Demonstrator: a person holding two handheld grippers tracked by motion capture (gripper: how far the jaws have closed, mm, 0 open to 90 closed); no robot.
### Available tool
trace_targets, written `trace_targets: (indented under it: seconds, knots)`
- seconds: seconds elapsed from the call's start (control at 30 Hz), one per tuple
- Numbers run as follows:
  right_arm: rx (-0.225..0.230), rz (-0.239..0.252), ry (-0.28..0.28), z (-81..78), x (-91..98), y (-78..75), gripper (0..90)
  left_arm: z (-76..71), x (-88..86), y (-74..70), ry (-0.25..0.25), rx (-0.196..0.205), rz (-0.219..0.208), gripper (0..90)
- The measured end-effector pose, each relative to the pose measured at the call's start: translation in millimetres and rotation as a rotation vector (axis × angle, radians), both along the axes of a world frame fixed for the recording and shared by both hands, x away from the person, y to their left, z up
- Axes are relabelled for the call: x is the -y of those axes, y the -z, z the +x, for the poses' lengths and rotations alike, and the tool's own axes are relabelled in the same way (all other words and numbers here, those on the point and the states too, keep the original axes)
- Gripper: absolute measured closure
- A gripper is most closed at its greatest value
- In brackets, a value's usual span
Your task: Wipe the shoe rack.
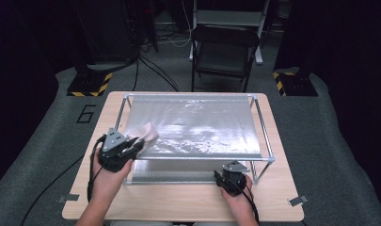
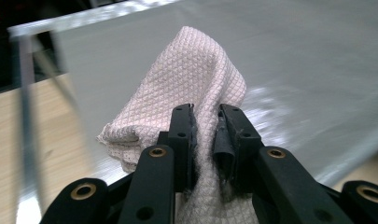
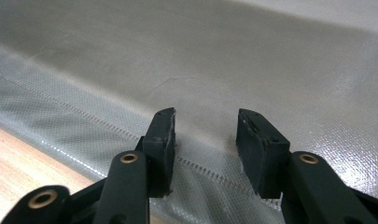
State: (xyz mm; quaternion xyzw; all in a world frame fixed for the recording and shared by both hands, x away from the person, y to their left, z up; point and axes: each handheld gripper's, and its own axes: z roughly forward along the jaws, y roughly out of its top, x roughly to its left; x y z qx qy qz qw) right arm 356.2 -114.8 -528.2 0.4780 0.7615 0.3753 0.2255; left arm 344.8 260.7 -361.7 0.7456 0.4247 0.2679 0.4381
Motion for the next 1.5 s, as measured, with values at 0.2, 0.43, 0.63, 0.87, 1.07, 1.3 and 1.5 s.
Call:
trace_targets:
  seconds: [0.2, 0.43, 0.63, 0.87, 1.07, 1.3, 1.5]
  knots:
    - [0.003, -0.001, 0.003, -0.1, -0.4, 0.0, 56.9, -2.1, -16.3, 2.7, -0.050, -0.002, -0.041, 75.2]
    - [0.009, -0.010, 0.012, -0.1, -0.2, -0.1, 56.9, -2.2, 14.4, 2.2, 0.025, 0.009, -0.007, 75.1]
    - [-0.016, 0.031, 0.011, -2.0, -2.6, -0.5, 56.4, -3.1, 6.6, 0.2, 0.004, 0.021, 0.041, 75.2]
    - [0.006, 0.015, -0.016, -1.9, -8.1, -0.6, 56.0, -1.9, -7.4, -1.0, -0.057, -0.001, 0.025, 75.2]
    - [0.002, 0.019, -0.021, -1.2, -8.3, 0.0, 56.0, 0.1, 19.6, 0.2, 0.055, -0.023, -0.030, 74.9]
    - [-0.006, 0.029, -0.022, -1.2, -8.6, 0.3, 55.9, 1.5, 16.9, -1.8, 0.022, -0.003, 0.037, 75.3]
    - [0.001, 0.020, -0.022, -1.1, -8.3, 0.0, 55.9, 4.2, 0.5, -0.7, -0.063, -0.014, 0.007, 75.3]
